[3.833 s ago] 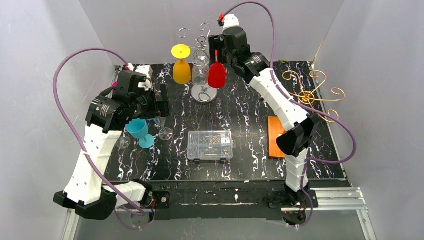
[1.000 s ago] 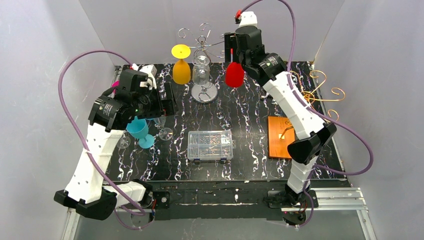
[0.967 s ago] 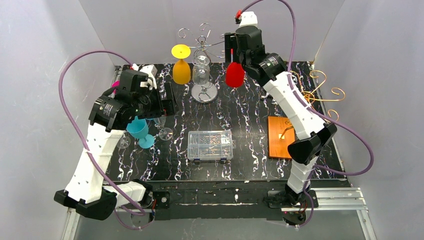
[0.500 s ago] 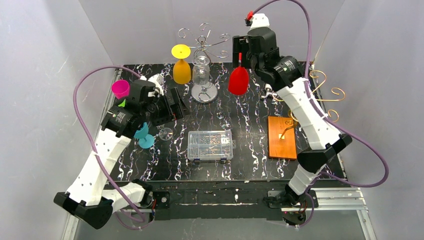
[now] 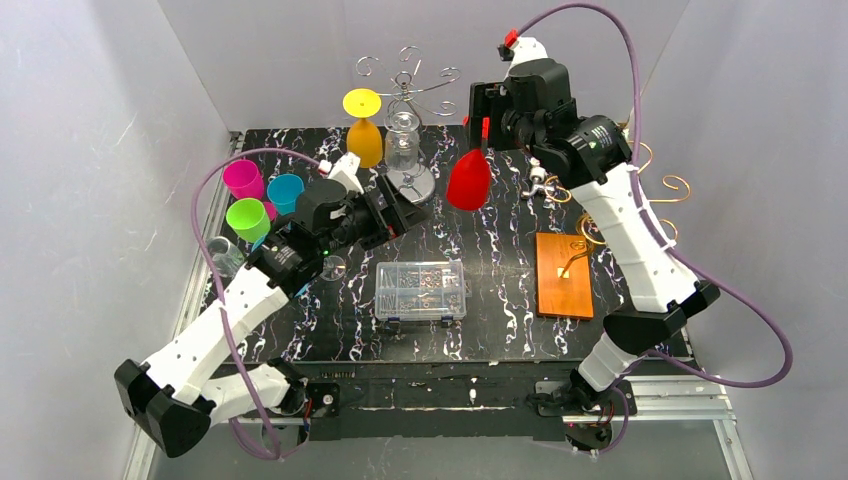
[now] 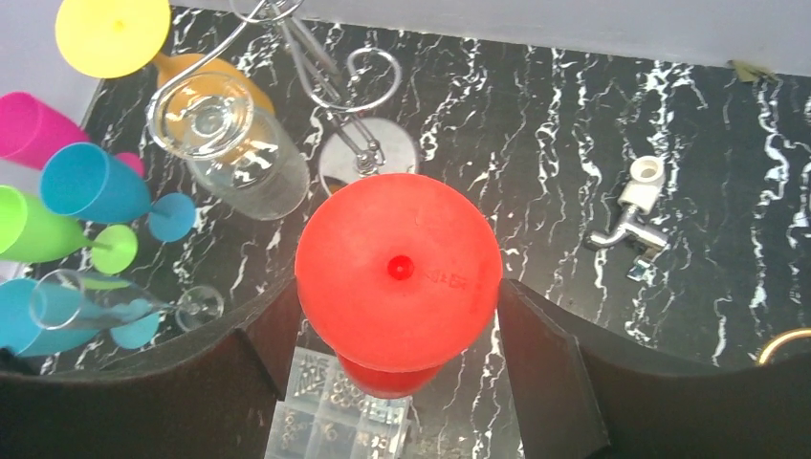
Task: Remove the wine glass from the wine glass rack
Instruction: Place the wine glass at the center of the board.
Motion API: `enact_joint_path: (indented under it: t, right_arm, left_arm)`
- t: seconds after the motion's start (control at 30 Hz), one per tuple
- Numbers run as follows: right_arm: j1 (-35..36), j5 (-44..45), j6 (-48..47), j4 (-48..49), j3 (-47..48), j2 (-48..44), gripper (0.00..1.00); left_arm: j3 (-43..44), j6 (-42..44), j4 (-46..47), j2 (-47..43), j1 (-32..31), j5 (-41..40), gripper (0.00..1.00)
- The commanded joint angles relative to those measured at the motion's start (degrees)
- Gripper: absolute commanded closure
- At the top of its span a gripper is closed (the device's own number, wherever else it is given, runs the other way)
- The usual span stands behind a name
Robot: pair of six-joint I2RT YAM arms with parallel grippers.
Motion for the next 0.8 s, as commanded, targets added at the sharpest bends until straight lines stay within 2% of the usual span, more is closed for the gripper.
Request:
enact_joint_path:
  t: [0.0,0.07,0.63,0.77]
  right_arm:
    - [-0.13,-5.57,3.21,-1.29,4.0,-2.47,0.28]
    - [-0.16,-7.26,4.36,-1.95,5.09,-2.2,0.28]
    - [-0.21,-11.95,9.92,-1.77,11.61,-0.08,0.28]
    - [-0.29,-13.13,11.27,-1.28,11.72,-0.61,0.28]
  left_arm:
    - [-3.84,-4.29,17.09,1.31,-0.59,-0.68,0.01]
    - [-5.29,-5.33,22.48,2.17,-0.71,0.54,0.01]
    - [-12.96,-13.19,42.19,3.09,0.33,4.65,0.01]
    - [-15.17,-15.03,49.22,2.44,1.38,5.99,0.01]
